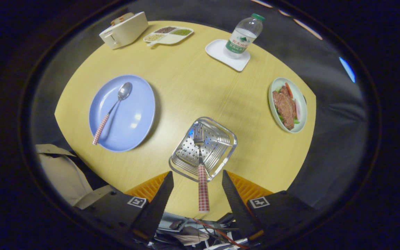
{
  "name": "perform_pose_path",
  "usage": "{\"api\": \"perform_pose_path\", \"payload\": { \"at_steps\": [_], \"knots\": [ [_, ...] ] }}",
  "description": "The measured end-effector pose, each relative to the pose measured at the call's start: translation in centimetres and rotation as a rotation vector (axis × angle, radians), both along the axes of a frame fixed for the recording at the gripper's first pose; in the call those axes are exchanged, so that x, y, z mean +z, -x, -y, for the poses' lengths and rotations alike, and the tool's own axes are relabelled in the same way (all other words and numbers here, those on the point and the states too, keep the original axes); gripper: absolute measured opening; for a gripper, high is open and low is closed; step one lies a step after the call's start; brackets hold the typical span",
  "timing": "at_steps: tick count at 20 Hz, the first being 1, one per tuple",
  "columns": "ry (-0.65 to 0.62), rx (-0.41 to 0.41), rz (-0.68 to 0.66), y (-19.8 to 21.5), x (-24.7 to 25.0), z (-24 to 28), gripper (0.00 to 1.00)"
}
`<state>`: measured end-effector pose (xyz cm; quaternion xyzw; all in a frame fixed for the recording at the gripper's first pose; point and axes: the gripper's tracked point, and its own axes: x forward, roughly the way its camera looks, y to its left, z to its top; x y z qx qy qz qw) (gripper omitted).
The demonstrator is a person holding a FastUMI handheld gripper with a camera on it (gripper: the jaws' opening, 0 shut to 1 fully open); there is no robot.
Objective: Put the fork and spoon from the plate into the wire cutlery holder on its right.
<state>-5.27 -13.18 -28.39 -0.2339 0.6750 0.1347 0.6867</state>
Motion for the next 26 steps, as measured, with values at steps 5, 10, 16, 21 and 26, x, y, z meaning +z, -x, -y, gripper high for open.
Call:
{"api": "perform_pose_path", "payload": {
  "at_steps": [5, 10, 16, 21, 26],
  "knots": [
    [-0.067, -0.059, 0.177, 0.2, 1.1, -1.7, 0.92],
    [-0.114, -0.113, 0.403, -0.5, 2.9, -3.2, 0.94],
    [-0.253, -0.238, 0.620, -0.1, 3.4, -7.7, 0.98],
    [-0.271, -0.304, 0.760, 0.0, 4.1, -10.3, 1.00],
    [-0.286, -0.335, 0.790, 1.3, 2.6, -13.7, 1.00]
  ]
}}
